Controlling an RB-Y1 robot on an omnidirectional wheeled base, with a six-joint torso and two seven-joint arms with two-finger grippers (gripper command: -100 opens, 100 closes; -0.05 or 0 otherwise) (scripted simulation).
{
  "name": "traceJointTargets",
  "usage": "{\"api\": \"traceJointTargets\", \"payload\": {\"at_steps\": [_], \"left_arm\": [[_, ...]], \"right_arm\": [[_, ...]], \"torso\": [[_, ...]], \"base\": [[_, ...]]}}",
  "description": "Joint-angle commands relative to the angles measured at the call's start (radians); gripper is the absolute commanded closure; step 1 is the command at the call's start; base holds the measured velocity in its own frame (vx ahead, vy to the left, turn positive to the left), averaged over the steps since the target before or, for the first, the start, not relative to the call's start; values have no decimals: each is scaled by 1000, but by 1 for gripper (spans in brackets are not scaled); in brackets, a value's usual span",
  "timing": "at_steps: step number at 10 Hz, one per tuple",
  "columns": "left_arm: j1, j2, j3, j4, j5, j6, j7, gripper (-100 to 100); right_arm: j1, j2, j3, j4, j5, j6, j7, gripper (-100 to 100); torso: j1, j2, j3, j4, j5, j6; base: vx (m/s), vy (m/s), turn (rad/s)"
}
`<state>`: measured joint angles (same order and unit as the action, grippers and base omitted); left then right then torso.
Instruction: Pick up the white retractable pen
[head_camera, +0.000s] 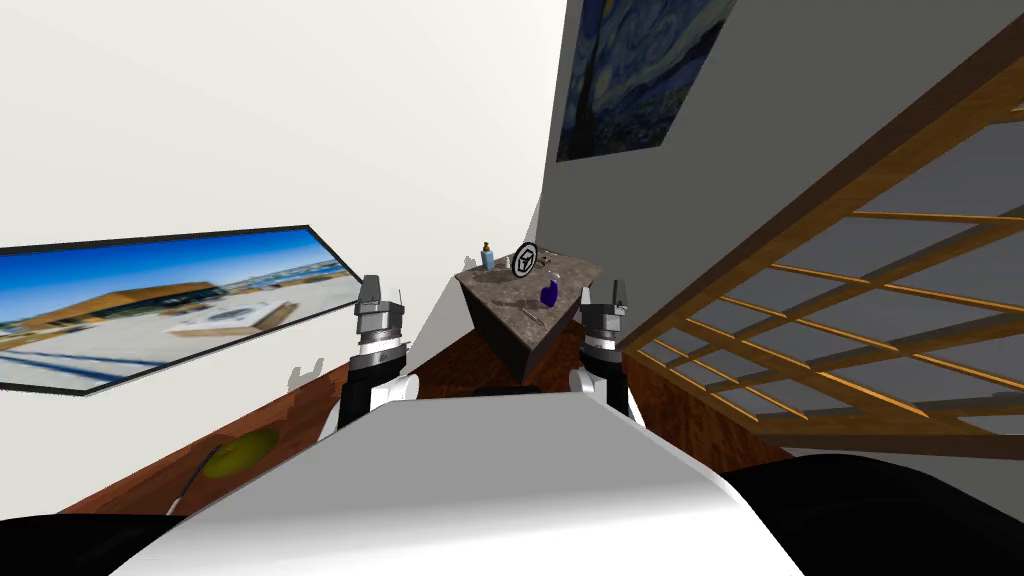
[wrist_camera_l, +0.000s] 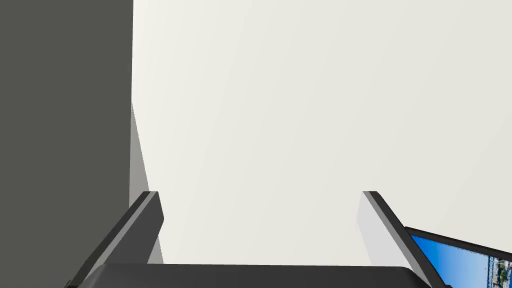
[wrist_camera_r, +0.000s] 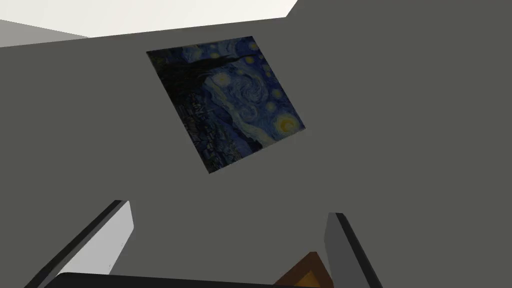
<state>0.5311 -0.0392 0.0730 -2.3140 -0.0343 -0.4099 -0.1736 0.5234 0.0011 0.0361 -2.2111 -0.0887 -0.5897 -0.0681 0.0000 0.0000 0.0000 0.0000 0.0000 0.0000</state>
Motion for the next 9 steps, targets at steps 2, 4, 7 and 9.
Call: {"api": "traceJointTargets", "payload": {"at_steps": [2,4,7,9], "left_arm": [[0,0,0,0,0,0,0,0],[0,0,0,0,0,0,0,0],[0,0,0,0,0,0,0,0],[0,0,0,0,0,0,0,0]], "right_arm": [[26,-63,-12,7,15,4,2,-100],[62,-110,-29,16,36,11,5,-100],[140,-168,-69,35,77,27,9,-100],[197,-196,-103,49,110,40,11,-100]], "torso": [[0,1,0,0,0,0],[2,3,2,1,0,0],[4,6,3,1,1,0],[5,8,4,2,1,0]], "base": [[-19,18,78],[-48,43,130],[-87,64,161],[-106,89,198]]}}
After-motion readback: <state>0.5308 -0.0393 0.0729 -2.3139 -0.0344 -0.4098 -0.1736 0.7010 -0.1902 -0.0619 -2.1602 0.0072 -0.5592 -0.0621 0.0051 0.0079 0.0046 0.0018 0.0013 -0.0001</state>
